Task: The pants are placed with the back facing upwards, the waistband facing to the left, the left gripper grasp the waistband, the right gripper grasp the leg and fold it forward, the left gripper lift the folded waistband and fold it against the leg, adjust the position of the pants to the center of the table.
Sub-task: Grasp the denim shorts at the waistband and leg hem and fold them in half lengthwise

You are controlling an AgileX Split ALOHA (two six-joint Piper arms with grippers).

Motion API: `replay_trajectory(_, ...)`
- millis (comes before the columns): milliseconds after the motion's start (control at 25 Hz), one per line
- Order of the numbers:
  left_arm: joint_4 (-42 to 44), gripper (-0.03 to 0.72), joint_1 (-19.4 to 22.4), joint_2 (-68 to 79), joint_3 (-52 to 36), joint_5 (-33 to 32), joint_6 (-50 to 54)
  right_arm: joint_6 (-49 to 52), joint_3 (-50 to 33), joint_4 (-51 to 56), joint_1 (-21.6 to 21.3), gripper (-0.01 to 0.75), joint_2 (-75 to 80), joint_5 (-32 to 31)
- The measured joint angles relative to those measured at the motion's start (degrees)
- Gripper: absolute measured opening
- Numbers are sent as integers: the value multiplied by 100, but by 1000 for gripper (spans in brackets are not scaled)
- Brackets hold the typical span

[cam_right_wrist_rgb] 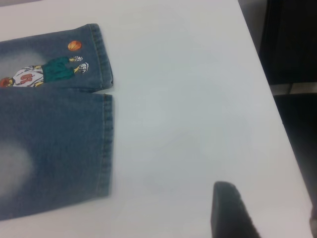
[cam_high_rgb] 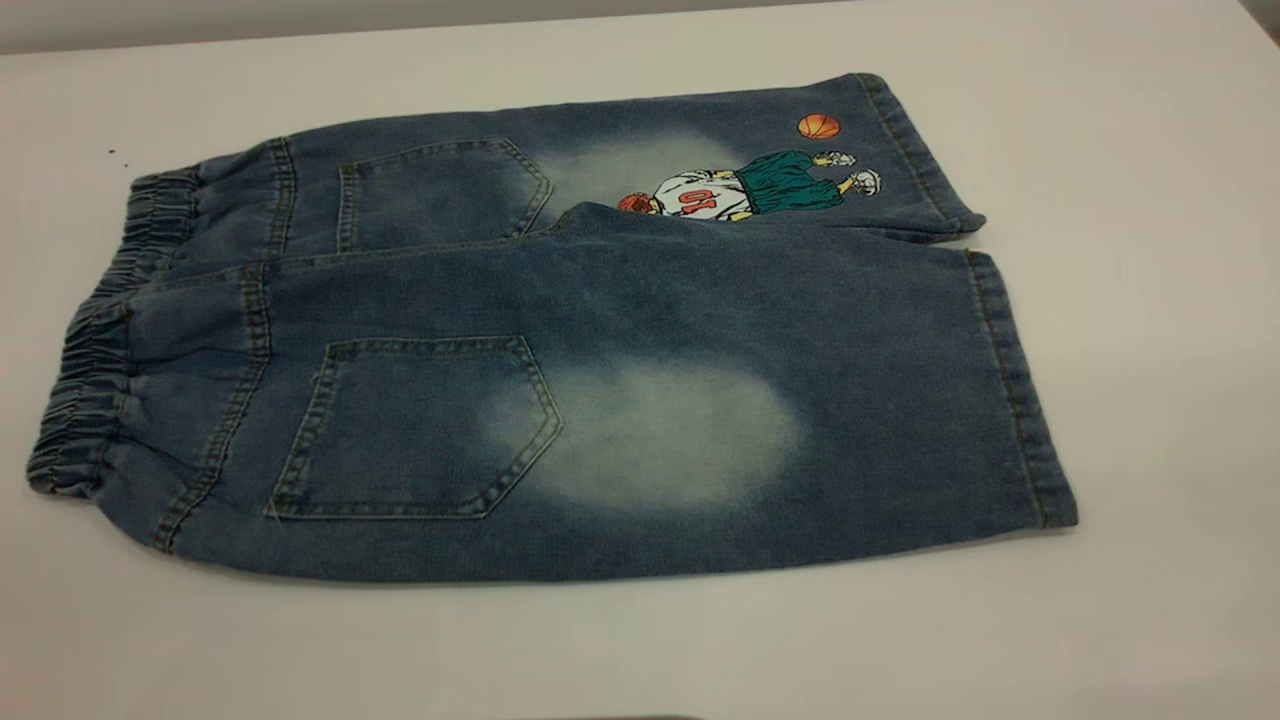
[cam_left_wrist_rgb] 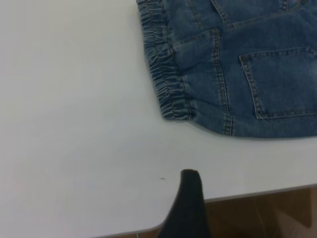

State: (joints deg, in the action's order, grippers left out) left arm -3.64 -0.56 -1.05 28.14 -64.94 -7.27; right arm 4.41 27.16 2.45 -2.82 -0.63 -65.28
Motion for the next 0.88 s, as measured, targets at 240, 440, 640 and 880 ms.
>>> replay_trajectory(240, 0, 586, 0, 0, 0, 0, 0, 0, 0, 0, 0, 300, 0, 0)
replay_trajectory(440, 0, 586, 0, 0, 0, 0, 59, 0, 0, 0, 0, 300, 0, 0)
replay_trajectory(640, 5, 586, 0, 0, 0, 5, 215, 6, 0, 193, 0, 300, 0, 13)
replay_trajectory(880, 210, 586, 0, 873, 134, 166, 1096, 13, 46, 550, 0, 404, 103, 262)
